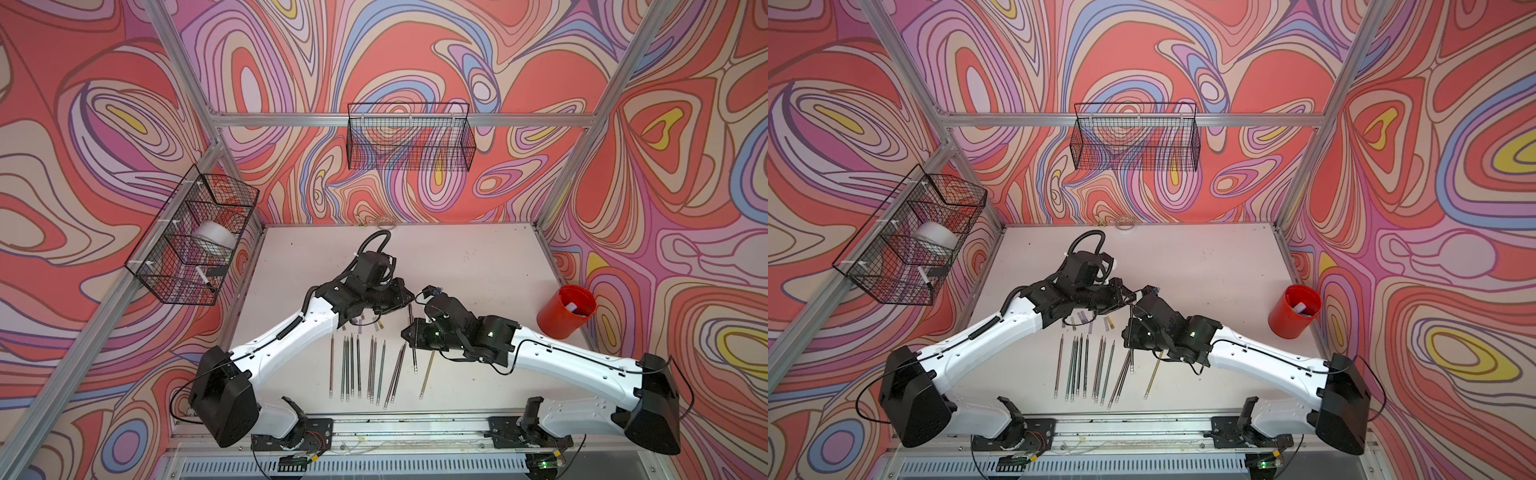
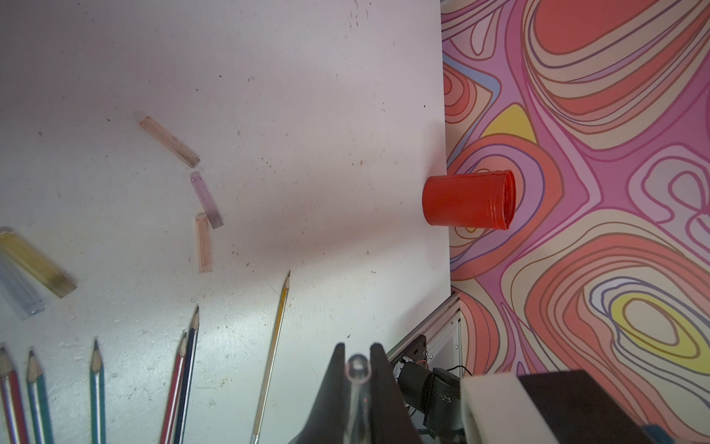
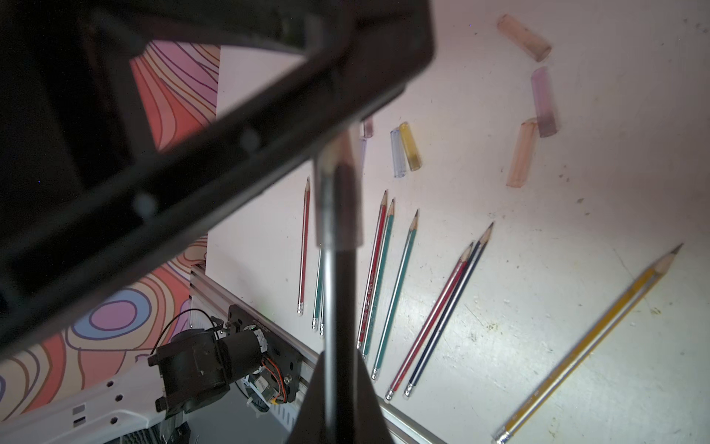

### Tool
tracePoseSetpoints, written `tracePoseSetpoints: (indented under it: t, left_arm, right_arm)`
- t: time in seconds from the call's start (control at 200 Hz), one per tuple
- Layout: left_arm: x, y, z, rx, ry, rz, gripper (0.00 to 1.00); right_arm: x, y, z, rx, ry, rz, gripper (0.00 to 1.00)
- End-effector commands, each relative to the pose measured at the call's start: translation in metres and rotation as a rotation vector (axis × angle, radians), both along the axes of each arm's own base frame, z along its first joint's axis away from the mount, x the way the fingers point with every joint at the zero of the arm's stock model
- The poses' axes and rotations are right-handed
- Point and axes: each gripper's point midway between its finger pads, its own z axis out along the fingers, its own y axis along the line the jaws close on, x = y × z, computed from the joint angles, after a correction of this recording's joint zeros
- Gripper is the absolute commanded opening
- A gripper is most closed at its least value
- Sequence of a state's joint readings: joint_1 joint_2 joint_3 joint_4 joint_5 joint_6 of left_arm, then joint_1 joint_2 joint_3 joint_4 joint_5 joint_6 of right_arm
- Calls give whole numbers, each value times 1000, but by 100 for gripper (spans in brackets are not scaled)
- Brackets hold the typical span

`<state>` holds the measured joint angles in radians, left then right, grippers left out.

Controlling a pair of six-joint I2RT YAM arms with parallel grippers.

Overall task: Remove the protective cover of the pencils
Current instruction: Remove the protective sleeve from the pencil, then place the protective sleeve at the center of the board, then place the pencil at the center of the board.

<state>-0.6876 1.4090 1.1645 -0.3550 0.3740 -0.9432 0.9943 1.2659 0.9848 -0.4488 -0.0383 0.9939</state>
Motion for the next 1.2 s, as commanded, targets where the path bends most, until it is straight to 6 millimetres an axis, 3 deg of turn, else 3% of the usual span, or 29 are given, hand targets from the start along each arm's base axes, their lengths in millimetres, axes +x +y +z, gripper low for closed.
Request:
tracePoseSetpoints:
  t: [0.0, 0.245, 0.621, 0.886, 1.047, 1.197]
  left_arm:
    - [5, -4, 21, -25, -51, -6, 12]
    - [25, 6, 22, 57, -117, 49, 13]
    - [62, 36, 4, 146, -135, 179, 13]
    - [72, 44, -8, 190, -121, 193, 13]
    - [68, 51, -44, 273, -56, 185, 13]
    - [61, 52, -89, 358, 59, 157, 13]
  right_arm:
    - [2, -9, 1, 12, 5, -49, 2]
    - [-4, -16, 3, 22, 3, -46, 0]
    - [-17, -16, -27, -26, 61, -39, 0]
    - [-22, -13, -44, -59, 88, -45, 0]
    - [-20, -37, -72, -203, 162, -161, 0]
    - [-25, -34, -104, -243, 227, -162, 0]
